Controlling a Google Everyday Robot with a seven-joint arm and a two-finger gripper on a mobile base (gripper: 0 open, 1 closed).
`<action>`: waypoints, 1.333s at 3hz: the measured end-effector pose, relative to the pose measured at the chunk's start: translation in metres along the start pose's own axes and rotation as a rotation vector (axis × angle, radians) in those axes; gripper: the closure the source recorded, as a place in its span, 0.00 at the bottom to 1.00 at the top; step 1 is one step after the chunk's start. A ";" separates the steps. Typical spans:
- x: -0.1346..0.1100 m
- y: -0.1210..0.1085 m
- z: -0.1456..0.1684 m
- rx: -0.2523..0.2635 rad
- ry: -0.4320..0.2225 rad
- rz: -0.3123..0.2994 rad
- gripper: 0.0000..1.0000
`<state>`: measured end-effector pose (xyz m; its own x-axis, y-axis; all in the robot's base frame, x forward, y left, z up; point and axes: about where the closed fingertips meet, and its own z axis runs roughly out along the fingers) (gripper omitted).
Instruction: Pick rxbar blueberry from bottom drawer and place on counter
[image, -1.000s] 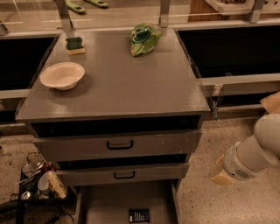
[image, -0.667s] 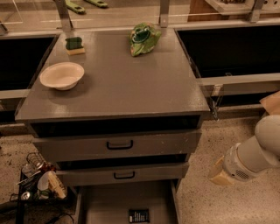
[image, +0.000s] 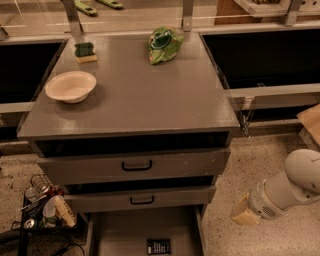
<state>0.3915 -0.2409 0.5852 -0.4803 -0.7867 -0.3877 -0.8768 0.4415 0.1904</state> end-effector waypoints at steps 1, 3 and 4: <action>0.006 0.003 0.026 -0.060 0.001 0.003 1.00; 0.009 0.002 0.032 0.004 -0.018 0.015 1.00; 0.005 -0.002 0.036 0.074 -0.080 0.014 1.00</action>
Offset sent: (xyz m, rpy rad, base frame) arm -0.0046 0.0069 -0.0221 0.0245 0.0426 0.0193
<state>0.3917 -0.2304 0.5499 -0.4869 -0.7443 -0.4571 -0.8645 0.4855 0.1302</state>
